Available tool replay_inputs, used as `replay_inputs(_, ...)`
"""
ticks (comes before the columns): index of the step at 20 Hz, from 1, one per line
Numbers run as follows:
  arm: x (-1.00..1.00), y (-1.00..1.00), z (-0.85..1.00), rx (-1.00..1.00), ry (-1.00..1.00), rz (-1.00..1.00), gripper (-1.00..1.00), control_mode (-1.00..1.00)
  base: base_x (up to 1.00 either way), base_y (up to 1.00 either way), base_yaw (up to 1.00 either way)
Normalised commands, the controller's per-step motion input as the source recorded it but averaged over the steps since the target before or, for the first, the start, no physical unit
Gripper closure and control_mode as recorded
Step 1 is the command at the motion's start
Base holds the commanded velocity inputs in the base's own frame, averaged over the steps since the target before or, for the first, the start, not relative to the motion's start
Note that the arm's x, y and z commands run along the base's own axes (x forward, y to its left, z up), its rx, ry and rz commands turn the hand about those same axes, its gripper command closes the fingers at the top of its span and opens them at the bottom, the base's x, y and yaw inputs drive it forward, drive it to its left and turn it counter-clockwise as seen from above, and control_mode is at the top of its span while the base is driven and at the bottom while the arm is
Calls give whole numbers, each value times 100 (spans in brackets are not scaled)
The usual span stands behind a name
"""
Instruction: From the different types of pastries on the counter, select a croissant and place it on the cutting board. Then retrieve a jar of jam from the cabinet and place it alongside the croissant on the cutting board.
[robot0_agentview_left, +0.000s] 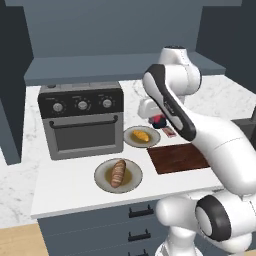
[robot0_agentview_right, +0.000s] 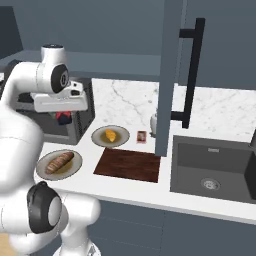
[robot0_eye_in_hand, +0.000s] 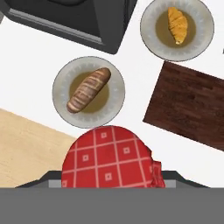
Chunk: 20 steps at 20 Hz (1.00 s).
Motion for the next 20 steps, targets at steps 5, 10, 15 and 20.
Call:
replay_inputs(5, 39, -37, -6, 2, 1, 7, 100, -100, 0, 0, 0)
replay_inputs(10, -81, -8, -80, 0, 0, 0, 100, -100, 0, 0, 0)
replay_inputs(15, -65, -12, -70, 4, 0, 0, 100, -100, 0, 0, 0)
replay_inputs(20, 54, -59, 8, 2, -1, 0, 100, -100, 0, 0, 0)
